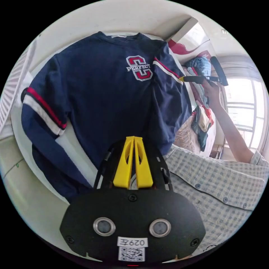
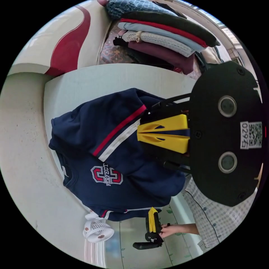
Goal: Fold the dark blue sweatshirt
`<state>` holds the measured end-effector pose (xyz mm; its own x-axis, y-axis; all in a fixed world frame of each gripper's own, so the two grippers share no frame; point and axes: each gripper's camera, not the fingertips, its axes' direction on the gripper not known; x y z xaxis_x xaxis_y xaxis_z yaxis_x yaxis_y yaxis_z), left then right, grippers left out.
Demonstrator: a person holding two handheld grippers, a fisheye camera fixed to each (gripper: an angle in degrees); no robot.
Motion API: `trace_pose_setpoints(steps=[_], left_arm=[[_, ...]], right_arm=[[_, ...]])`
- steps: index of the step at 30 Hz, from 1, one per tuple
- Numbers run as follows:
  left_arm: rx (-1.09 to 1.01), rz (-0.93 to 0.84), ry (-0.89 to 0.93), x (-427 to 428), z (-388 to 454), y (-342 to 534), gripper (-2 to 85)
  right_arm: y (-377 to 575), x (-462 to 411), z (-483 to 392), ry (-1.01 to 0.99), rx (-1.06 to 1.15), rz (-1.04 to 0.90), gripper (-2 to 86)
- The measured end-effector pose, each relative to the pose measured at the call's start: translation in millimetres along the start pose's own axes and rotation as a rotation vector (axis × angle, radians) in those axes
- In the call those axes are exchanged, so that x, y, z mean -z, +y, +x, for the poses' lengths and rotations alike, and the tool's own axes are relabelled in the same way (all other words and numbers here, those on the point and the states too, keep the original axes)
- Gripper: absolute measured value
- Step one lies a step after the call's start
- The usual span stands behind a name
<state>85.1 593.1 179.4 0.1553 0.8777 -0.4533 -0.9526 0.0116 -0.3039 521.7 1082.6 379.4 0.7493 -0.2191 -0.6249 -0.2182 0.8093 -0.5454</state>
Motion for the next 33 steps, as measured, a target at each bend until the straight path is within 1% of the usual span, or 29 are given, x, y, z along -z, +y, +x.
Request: trace_pose_setpoints(steps=[3,5,7,8,10,13,14,15,17,18,19,21,23,25,27,28,30,33], left_arm=[[-0.131,0.009,0.041,4,37,-83,-0.4],[-0.175,0.040,0.038,11,54,-130,0.4],[-0.181,0.076,0.045,18,68,-189,6.2],[-0.178,0.074,0.051,17,70,-204,8.4],[-0.145,0.053,0.100,9,70,-259,14.3],[-0.103,0.018,0.183,-11,65,-311,14.5],[-0.094,0.009,0.204,-16,63,-318,14.3],[-0.076,-0.007,0.245,-25,61,-331,12.3],[-0.090,0.004,0.329,-33,61,-343,4.4],[-0.103,0.054,0.361,-32,62,-347,0.6],[-0.092,0.116,0.328,-24,62,-349,-0.2],[-0.098,0.190,0.223,-8,66,-351,-0.7],[-0.148,0.177,0.170,-7,76,-360,-0.8],[-0.154,0.111,0.052,-21,84,-376,-0.9],[-0.181,0.058,0.073,-31,85,-387,-0.8],[-0.210,0.086,0.127,-24,87,-386,-0.8],[-0.261,0.168,0.177,-4,93,-371,-0.5],[-0.254,0.305,0.125,24,99,-330,0.0]], right_arm=[[-12,-10,7,0.038,0.048,-0.054,-0.4],[-12,-6,14,0.078,0.060,-0.037,-0.4],[-7,9,33,0.116,0.034,0.034,-0.5],[-6,13,40,0.113,0.025,0.053,-0.5],[-7,22,69,0.013,-0.003,0.083,-0.5],[-17,18,100,-0.110,-0.012,0.049,-0.5],[-20,17,105,-0.124,-0.008,0.042,-0.5],[-23,15,112,-0.140,-0.002,0.029,-0.5],[-27,11,121,-0.164,0.002,0.010,-0.5],[-28,12,125,-0.179,0.007,0.012,-0.5],[-29,14,128,-0.173,0.017,0.005,-0.5],[-28,19,132,-0.135,0.023,0.010,-0.5],[-27,25,137,-0.088,0.019,0.027,-0.5],[-29,29,150,-0.135,-0.013,0.043,-0.5],[-31,32,165,-0.230,-0.045,0.028,-0.5],[-30,38,177,-0.276,-0.070,0.038,-0.5],[-21,55,192,-0.279,-0.116,0.098,-0.5],[-14,80,201,-0.247,-0.118,0.147,-0.4]])
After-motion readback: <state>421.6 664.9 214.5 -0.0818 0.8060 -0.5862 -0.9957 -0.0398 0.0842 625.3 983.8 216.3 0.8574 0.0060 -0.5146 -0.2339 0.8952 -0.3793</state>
